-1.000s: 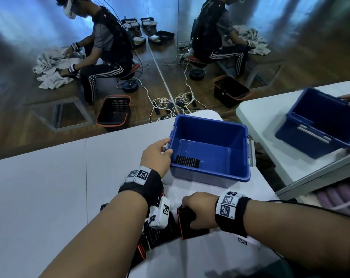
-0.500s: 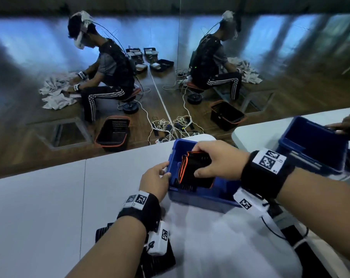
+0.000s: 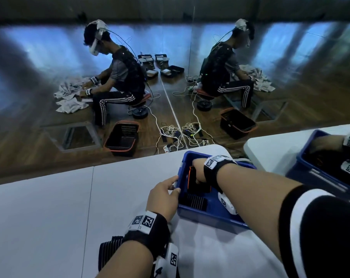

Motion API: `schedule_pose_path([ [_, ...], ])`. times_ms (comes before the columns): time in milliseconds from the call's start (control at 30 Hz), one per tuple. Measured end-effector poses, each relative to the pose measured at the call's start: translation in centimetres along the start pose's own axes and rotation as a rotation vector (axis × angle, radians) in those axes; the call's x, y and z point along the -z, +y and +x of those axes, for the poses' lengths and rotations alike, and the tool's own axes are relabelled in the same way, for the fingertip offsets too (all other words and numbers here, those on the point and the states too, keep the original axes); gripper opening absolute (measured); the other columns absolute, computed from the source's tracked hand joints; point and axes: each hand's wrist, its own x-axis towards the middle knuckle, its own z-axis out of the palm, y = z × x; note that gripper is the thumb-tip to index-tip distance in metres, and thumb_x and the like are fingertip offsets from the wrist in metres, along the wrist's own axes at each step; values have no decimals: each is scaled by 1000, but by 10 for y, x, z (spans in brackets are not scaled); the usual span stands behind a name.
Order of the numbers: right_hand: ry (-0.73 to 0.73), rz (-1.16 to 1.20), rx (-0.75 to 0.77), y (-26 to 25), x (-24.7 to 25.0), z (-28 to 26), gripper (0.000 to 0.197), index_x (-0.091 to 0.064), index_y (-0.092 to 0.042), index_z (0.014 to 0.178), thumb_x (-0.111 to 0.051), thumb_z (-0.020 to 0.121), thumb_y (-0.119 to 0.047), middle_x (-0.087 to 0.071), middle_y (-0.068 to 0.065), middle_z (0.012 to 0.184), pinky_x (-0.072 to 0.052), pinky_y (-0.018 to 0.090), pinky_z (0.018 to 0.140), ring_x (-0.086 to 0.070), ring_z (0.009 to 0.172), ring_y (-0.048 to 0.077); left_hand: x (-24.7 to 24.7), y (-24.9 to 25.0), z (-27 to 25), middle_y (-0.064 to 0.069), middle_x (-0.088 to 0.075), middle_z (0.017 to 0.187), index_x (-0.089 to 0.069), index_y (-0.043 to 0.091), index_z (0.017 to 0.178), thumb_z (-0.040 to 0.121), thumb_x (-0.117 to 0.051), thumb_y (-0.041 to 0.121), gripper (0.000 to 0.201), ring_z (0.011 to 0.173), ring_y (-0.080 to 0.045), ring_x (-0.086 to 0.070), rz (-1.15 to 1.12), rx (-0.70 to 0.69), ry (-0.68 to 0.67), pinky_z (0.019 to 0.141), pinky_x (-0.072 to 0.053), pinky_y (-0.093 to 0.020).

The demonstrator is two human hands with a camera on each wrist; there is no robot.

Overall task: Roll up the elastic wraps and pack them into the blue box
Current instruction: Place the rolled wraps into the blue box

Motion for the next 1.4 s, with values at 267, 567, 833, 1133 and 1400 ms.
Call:
schedule_pose_path([
  [267,-102,-69,-15,-19,-8,11,28,-65,-25,83,-74,63,-42,-72,2,87,-57,45,86,-68,80,27,-3,-2,-2,8,-66,101,-63,37,130,92,-63,19,42,102,-11,-63,-40,6,35,89,-39,-17],
  [567,-76,-18,23,-15,11,-3,42,-72,-21,85,-87,55,-45,-74,2,87,-59,42,82,-70,81,25,-1,-1,-3,9,-66,98,-63,38,129,93,-63,19,41,96,-10,-64,-51,18,14,88,-46,-20],
  [833,186,267,117,42,35,-77,59,-57,-21,125,-81,75,-41,-64,2,122,-48,31,90,-60,109,23,8,8,-4,5,-66,96,-62,34,130,93,-64,20,40,93,-14,-65,49,-1,-26,91,-52,-29],
  [1133,296,411,-92,94,-63,-161,79,-42,-16,139,-71,78,-58,-50,10,136,-45,36,100,-53,122,27,35,-13,-14,-2,-68,118,-61,21,126,102,-44,38,34,106,-25,-64,413,-20,-112,95,-48,-34],
  [1400,597,973,-74,89,-137,-186,66,-47,-34,123,-83,69,-48,-42,-13,131,-42,35,107,-44,121,7,48,-43,-30,3,-51,131,-47,30,141,52,-77,72,102,122,-21,-52,988,44,-562,102,-47,-38],
])
